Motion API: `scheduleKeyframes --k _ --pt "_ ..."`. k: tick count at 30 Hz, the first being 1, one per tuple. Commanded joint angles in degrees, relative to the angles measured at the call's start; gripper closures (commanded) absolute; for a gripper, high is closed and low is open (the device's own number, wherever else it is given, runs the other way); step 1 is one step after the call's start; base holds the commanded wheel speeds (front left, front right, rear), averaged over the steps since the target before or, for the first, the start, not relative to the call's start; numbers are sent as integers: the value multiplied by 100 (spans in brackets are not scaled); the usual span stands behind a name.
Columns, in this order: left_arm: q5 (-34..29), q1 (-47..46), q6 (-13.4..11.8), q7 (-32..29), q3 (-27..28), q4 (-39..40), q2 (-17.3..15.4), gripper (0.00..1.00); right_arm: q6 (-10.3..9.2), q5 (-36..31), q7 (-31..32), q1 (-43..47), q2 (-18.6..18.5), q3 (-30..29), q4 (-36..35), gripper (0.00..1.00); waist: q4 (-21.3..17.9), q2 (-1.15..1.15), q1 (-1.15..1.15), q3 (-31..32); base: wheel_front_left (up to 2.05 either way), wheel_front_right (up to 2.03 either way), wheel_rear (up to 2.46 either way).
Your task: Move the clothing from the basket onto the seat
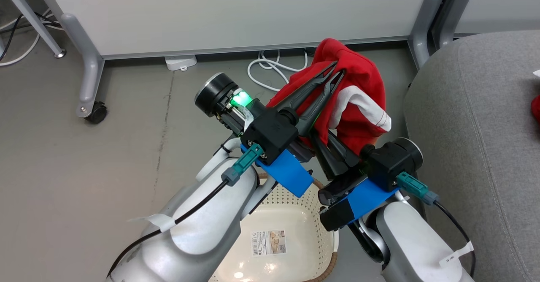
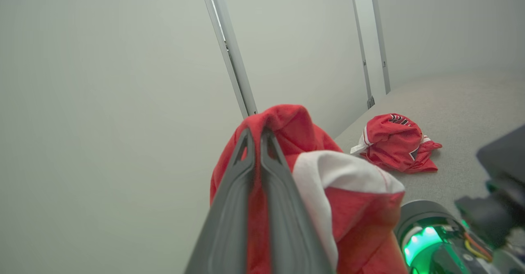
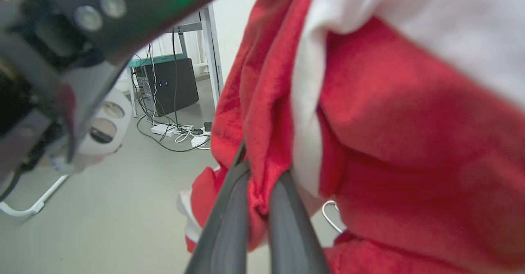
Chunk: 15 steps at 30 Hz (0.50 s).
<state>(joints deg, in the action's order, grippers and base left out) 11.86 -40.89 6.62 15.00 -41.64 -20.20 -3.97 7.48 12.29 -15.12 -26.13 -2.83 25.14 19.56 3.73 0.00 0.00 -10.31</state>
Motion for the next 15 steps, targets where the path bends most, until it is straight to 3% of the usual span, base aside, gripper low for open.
scheduleKeyframes --k 1,9,10,11,15 --pt "-37 -2 38 27 30 -2 4 100 3 29 -4 -42 -10 1 -31 100 -4 0 0 1 0 0 0" --pt "-34 9 42 27 68 -62 13 100 3 44 -4 -12 -10 -9 -84 100 -5 0 0 -23 0 0 0" --pt "-13 15 44 27 66 -89 15 58 2 46 -4 -10 -10 -13 -90 100 -5 0 0 -25 0 0 0" --pt "-19 0 46 27 68 -86 21 0 3 51 -4 -8 -10 -15 -94 100 -7 0 0 -30 0 0 0" --pt "-73 -7 47 22 102 -62 30 0 3 70 -4 1 -10 -30 -112 100 -16 0 0 -50 0 0 0"
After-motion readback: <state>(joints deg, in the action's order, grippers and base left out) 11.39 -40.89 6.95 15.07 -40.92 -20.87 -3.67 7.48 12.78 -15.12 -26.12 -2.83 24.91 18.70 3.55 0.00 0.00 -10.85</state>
